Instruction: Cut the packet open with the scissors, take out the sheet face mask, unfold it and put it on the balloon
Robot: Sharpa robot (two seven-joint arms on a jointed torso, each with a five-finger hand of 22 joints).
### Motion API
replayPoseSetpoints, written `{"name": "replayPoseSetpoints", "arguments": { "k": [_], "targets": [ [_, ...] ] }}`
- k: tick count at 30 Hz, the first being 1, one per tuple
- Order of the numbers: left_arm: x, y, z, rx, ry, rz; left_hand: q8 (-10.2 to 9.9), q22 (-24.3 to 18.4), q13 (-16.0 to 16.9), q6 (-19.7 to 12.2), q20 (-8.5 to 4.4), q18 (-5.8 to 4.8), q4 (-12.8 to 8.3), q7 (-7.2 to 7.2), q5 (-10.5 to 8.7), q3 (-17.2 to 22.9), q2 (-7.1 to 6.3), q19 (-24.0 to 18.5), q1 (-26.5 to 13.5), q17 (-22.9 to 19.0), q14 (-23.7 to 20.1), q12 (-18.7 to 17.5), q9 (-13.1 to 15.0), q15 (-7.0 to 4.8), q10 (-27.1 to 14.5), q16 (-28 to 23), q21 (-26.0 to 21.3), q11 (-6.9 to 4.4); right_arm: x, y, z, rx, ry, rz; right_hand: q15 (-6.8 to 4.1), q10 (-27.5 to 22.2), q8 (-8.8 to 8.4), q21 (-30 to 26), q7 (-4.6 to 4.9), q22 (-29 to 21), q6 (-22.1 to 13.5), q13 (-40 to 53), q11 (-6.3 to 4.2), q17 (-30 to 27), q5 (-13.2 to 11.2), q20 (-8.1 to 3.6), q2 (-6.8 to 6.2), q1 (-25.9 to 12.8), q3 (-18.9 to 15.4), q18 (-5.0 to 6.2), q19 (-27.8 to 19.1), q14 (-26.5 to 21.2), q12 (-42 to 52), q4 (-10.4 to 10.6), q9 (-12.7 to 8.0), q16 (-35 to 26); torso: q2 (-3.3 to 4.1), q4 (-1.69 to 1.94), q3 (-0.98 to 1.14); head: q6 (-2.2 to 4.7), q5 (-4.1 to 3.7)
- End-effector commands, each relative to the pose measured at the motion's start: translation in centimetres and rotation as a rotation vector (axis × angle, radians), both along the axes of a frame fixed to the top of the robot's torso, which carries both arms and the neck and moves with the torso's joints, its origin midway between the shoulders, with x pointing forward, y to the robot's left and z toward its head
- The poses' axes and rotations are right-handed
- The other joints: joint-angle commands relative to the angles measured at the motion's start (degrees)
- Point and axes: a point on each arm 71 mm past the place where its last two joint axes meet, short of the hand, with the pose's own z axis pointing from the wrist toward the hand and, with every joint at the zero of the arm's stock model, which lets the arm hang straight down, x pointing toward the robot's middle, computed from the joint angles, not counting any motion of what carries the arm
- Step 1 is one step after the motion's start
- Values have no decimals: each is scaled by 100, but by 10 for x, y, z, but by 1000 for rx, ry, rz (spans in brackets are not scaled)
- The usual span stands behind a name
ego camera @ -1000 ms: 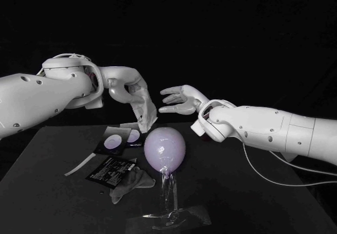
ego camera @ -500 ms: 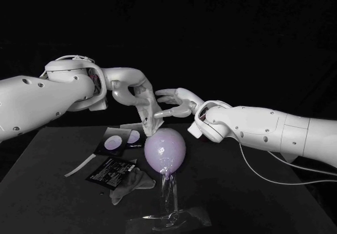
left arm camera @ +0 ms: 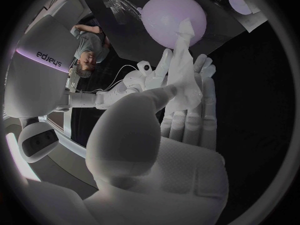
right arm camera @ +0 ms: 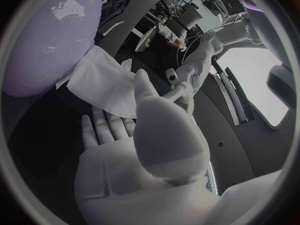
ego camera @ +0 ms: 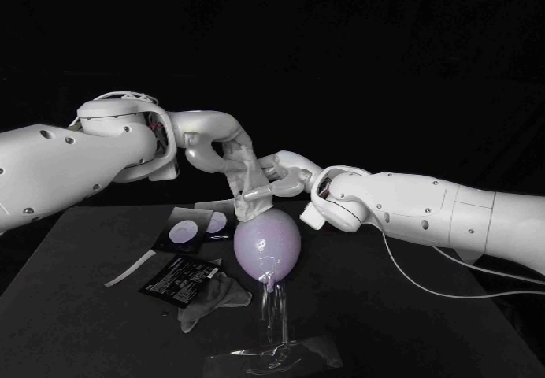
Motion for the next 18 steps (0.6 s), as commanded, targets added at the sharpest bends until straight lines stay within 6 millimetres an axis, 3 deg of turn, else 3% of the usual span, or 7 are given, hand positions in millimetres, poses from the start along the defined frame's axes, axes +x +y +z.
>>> {"name": "replayPoseSetpoints", "arguments": {
  "k": [1,2,3,6,8,13,18],
  "targets": [
    [-1,-1,3,-6,-26,-9,19,10,-9,53,3,104,29,19,20,-19,12,-54,73,6,-51,-34,7,3,27,34,36,14,-2,2,-1,59,77,49,-104,400,195,50,526,43,401,22,-100,128,-26,7,141,150,1,177,154,701,132,-73,111,233,3,-2,-2,6,-2],
    [0,-1,3,-3,-28,-6,19,10,-9,53,3,104,29,19,20,-19,12,-54,73,6,-51,-34,7,3,27,34,36,14,-3,2,-1,70,87,48,-182,628,291,67,469,59,594,27,-194,165,-31,14,216,243,2,250,227,916,196,-119,143,333,4,-1,-1,6,-3],
    [0,0,3,-2,-29,-5,19,10,-9,53,3,104,29,19,20,-19,12,-54,73,6,-51,-34,7,3,27,34,36,14,-3,1,-1,80,96,45,-277,892,389,96,372,95,814,31,-285,206,-21,9,382,361,53,324,357,1152,264,-146,170,442,5,-1,1,7,-3],
    [0,0,3,1,-33,-1,11,15,-8,63,3,106,28,22,20,-28,5,-56,89,10,-53,-36,6,2,31,40,46,15,-3,0,0,107,109,28,-398,1186,463,137,255,137,1066,-12,-422,252,-24,12,542,520,83,436,535,1434,270,-187,168,560,2,-4,3,6,1],
    [0,1,3,3,-33,1,5,19,-8,69,2,108,27,23,20,-36,0,-56,101,12,-54,-38,5,2,34,45,53,15,-2,-2,0,124,111,8,-510,1507,556,241,126,246,1348,-43,-559,304,-36,-2,695,694,144,491,931,1710,288,-248,172,673,1,-4,3,7,2],
    [1,0,2,11,-30,6,-5,25,-8,79,1,109,26,26,21,-46,-7,-57,117,16,-54,-40,3,0,40,52,65,15,-1,-4,1,150,112,-26,-569,1803,545,391,31,359,1587,-110,-646,327,-27,-36,915,814,177,496,1479,1894,115,-268,97,671,-6,-3,4,14,4],
    [2,0,1,23,-30,24,-23,34,-9,86,-2,112,20,29,22,-44,-12,-61,147,18,-59,-45,-3,-2,41,58,81,16,-5,-3,2,170,124,-25,-592,1951,521,451,3,386,1706,-112,-670,324,-24,-60,1068,901,304,495,1744,1986,-39,-347,54,624,-3,-5,5,24,6]
  ]
}}
